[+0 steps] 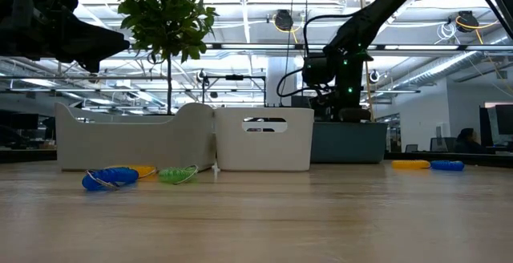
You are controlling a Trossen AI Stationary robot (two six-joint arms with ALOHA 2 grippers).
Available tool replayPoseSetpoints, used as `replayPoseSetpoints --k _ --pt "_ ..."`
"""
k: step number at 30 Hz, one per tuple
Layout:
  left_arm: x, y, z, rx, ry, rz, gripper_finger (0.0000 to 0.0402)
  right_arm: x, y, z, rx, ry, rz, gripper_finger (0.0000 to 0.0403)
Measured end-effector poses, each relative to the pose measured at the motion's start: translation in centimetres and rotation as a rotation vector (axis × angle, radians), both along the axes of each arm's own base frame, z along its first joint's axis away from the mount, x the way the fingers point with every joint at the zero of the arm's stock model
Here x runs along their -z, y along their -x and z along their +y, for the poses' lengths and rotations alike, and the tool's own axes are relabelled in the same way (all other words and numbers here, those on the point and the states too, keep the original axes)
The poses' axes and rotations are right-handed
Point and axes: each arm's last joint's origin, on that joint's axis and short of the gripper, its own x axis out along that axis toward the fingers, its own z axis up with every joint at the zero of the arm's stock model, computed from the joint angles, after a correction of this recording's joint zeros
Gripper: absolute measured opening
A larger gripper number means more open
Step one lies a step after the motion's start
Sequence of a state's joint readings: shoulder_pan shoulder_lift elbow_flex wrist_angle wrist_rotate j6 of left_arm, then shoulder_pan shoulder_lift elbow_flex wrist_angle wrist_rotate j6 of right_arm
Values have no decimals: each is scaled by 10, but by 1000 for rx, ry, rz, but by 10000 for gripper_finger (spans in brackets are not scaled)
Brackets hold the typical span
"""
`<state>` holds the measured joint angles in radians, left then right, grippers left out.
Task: Sort spring keychains
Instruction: Put the yellow spring keychain into the white bin
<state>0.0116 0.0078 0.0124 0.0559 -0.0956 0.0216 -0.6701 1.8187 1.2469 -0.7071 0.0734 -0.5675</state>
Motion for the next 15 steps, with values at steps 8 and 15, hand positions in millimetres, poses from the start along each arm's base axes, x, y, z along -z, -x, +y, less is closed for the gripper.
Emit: replayPoseSetpoints --k 8,15 --pt "0 0 0 0 0 0 131 -3 -1 -1 5 5 0 198" --pt "0 0 0 0 0 0 131 -40 -3 -1 14 40 -43 197"
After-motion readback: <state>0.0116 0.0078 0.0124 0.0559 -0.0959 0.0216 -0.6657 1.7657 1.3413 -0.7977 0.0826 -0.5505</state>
